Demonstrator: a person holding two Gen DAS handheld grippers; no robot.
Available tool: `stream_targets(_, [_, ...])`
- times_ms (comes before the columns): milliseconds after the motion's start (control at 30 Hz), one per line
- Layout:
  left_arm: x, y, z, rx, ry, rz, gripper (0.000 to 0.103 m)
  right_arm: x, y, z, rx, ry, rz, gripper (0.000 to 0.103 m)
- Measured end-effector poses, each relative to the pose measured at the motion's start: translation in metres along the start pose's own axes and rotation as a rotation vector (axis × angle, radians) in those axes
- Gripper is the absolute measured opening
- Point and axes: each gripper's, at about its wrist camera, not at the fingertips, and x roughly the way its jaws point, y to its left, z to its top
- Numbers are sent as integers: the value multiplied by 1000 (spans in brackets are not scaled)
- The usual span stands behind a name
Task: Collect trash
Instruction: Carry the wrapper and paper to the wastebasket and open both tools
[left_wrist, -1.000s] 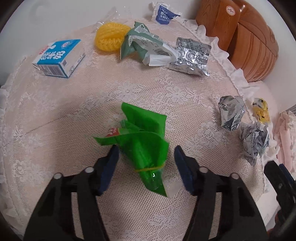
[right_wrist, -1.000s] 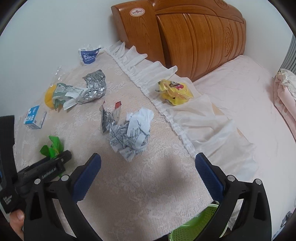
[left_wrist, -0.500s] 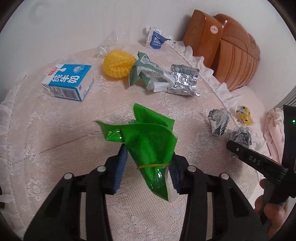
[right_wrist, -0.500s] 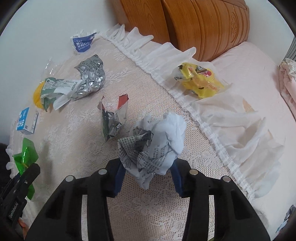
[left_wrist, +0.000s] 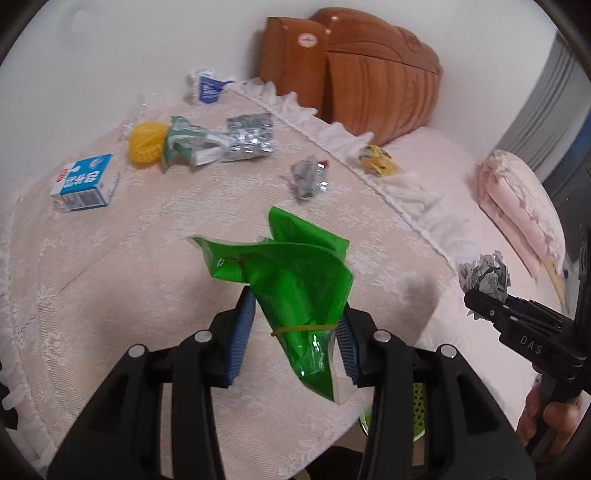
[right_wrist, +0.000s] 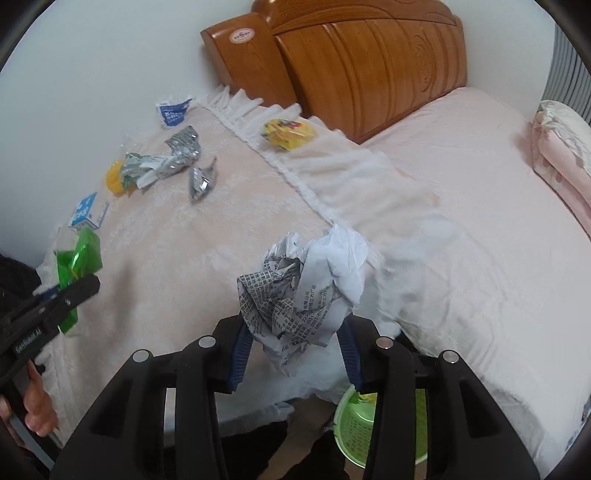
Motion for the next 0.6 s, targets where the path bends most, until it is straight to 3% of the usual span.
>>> stream_targets(200, [19,-91,-14,236,66,-132,41,-28,-83,-65,144,41,-157,43])
stream_targets(367, [45,-184,-37,511,128,-271,41,-59,-152,-110,308,29,-251,43])
stream_targets(467, [67,-235,-60,643,210,-360,42,-69,-184,-130,368,34,-293,43])
stream_targets(600, [92,-281,-96,754,320,-406,42,-74,-213,-149,414,39,-317,43])
